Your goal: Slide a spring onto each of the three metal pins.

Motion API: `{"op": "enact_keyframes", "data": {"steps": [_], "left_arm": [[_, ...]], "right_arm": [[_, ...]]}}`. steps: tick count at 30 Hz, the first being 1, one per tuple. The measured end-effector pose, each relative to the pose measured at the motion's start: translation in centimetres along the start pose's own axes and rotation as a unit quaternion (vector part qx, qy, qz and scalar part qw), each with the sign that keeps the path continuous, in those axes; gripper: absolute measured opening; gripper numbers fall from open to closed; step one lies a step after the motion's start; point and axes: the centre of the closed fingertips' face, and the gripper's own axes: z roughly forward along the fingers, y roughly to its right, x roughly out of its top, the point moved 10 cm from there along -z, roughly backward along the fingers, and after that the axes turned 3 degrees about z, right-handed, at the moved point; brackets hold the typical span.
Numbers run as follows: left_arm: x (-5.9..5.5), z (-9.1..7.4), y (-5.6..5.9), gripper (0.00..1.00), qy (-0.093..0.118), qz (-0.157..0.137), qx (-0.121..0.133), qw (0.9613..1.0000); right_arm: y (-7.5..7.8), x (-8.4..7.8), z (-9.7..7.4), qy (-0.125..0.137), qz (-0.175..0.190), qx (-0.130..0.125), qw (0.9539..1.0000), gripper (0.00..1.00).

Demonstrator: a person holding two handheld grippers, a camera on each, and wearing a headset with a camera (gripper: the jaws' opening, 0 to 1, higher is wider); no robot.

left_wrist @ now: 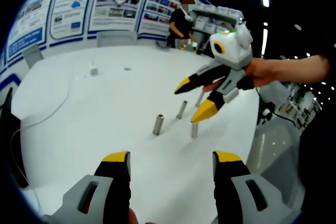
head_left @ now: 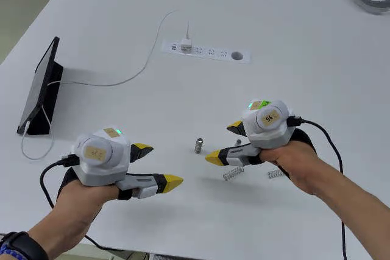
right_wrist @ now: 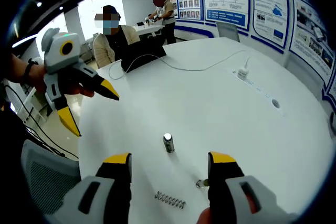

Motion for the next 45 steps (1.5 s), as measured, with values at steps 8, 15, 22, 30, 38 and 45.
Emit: {"op": "enact_keyframes", "data": {"steps": [8, 15, 22, 30, 38, 45], "left_arm": [[0.5, 0.2, -0.4, 0.65, 0.005, -0.003, 0.007, 1.0000], [0.6, 0.6, -0.2, 0.65, 0.002, -0.001, 0.003, 1.0000], [0.8, 0.8, -0.1, 0.65, 0.001, -0.001, 0.001, 1.0000], [1.0, 0.9, 0.2, 0.66, -0.001, 0.005, -0.003, 1.0000], [1.1, 1.1, 0.2, 0.66, -0.002, 0.008, -0.004, 1.0000], [1.2, 1.4, 0.3, 0.67, -0.004, 0.010, -0.006, 0.9999]], "right_arm": [[-0.3, -1.3, -0.5, 0.016, 0.030, -0.009, 0.9994, 0.64], [-0.9, -2.4, -1.1, 0.018, 0.044, -0.015, 0.9988, 0.65], [-1.3, -3.9, -2.1, 0.018, 0.058, -0.025, 0.9978, 0.68], [-1.2, -5.3, -3.6, 0.024, 0.076, -0.041, 0.9960, 0.71], [-1.1, -6.4, -4.8, 0.032, 0.091, -0.054, 0.9938, 0.73], [-0.9, -7.2, -5.7, 0.042, 0.107, -0.065, 0.9912, 0.74]]}}
